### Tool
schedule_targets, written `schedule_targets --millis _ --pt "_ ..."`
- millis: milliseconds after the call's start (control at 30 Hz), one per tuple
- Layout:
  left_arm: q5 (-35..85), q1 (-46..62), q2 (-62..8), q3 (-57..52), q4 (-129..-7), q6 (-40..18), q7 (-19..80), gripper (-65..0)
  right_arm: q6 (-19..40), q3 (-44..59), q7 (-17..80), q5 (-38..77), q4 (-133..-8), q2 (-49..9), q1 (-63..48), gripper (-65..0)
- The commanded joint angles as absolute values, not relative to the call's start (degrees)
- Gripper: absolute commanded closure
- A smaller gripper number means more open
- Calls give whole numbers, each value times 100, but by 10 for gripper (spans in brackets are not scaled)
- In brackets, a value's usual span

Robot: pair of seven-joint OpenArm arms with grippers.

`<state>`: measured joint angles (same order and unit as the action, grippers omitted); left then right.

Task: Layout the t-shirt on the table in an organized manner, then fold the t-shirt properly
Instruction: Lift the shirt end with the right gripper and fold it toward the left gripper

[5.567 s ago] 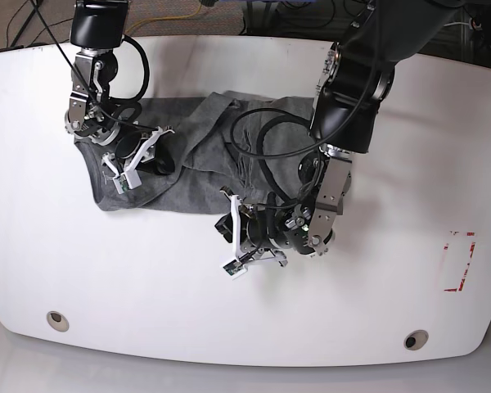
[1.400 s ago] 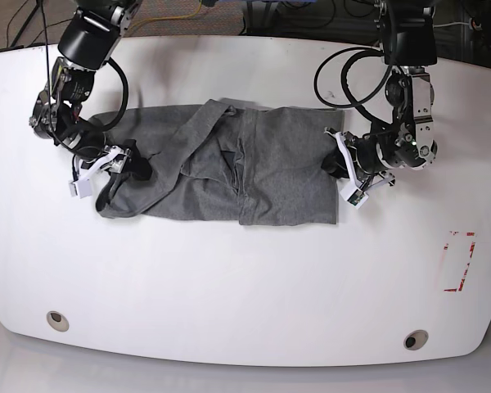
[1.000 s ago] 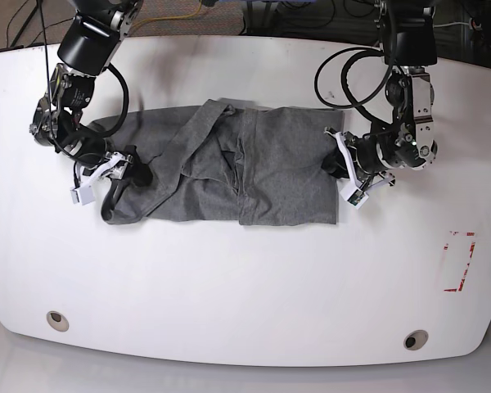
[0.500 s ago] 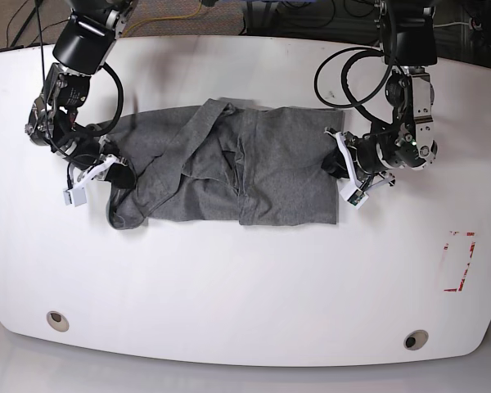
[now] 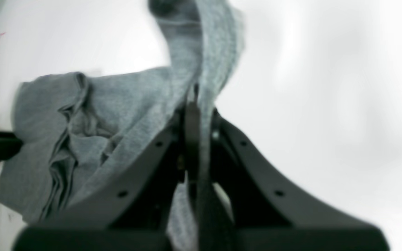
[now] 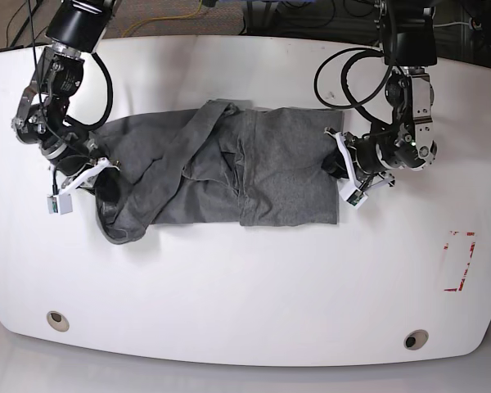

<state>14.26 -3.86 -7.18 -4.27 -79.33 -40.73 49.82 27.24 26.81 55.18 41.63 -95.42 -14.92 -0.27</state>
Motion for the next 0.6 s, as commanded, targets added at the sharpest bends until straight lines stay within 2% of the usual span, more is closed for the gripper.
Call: schedule_targets --millis 0,300,567 --pt "980 -356 -743 -215 -7881 -4000 5437 -103 2536 2598 5376 4303 -9947 -1552 -31 0" --pt "980 -365 -655 31 -7890 -4000 5437 -103 2062 1859 5376 4303 -10387 -1490 -75 0" --pt "989 -374 -532 31 -7873 -4000 5429 -103 1991 1437 5385 4303 -10826 -1147 -75 0"
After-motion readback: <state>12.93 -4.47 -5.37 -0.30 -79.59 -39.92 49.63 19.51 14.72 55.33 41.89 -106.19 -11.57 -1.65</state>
